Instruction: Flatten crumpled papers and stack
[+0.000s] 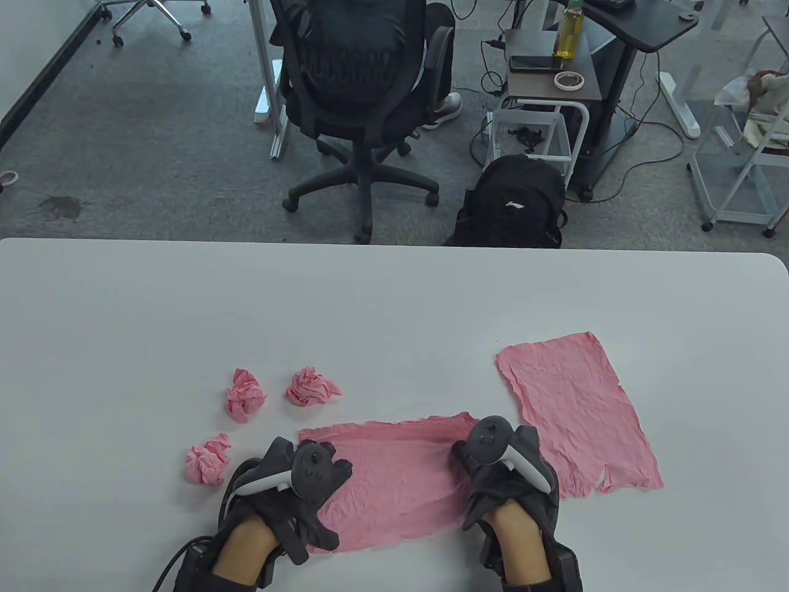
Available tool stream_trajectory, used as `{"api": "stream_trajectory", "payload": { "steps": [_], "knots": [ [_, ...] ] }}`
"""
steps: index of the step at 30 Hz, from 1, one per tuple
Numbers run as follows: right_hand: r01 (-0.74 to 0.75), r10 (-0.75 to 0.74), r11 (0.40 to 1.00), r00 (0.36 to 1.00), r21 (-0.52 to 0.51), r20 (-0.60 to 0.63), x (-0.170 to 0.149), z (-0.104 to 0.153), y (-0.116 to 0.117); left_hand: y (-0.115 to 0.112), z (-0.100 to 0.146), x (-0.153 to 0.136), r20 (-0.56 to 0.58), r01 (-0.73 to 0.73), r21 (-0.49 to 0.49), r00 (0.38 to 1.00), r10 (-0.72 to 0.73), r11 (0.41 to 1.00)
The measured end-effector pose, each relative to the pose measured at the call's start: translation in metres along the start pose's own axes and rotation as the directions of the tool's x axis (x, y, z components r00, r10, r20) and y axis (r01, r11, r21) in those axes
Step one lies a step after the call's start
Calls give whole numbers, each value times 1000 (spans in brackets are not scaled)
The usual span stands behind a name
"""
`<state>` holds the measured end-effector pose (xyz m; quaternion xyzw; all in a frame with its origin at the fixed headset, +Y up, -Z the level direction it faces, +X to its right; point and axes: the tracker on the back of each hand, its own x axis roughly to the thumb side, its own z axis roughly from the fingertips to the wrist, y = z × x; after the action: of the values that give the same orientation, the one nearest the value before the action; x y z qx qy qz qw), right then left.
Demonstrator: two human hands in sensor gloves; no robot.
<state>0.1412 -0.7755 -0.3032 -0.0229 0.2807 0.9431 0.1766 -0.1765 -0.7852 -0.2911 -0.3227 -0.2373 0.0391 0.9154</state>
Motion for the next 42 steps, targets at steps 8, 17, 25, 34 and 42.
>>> {"api": "stream_trajectory", "payload": {
  "steps": [8,17,25,34,42],
  "knots": [
    [-107,155,965,969,-239,193,41,21,-8,-1,0,0,14,-12,-6,1000,12,1000],
    [-174,158,984,934,21,319,71,7,34,-2,-1,0,11,-26,-35,1000,27,999],
    [-123,142,986,974,-115,178,30,6,2,-2,0,0,20,-26,-26,999,26,999],
    [-197,216,976,893,-89,395,97,-4,38,-2,-2,3,71,-29,-36,997,32,999],
    [-16,30,991,994,-134,103,29,-28,4,-2,-1,3,62,-30,-25,998,32,999]
  ]
}}
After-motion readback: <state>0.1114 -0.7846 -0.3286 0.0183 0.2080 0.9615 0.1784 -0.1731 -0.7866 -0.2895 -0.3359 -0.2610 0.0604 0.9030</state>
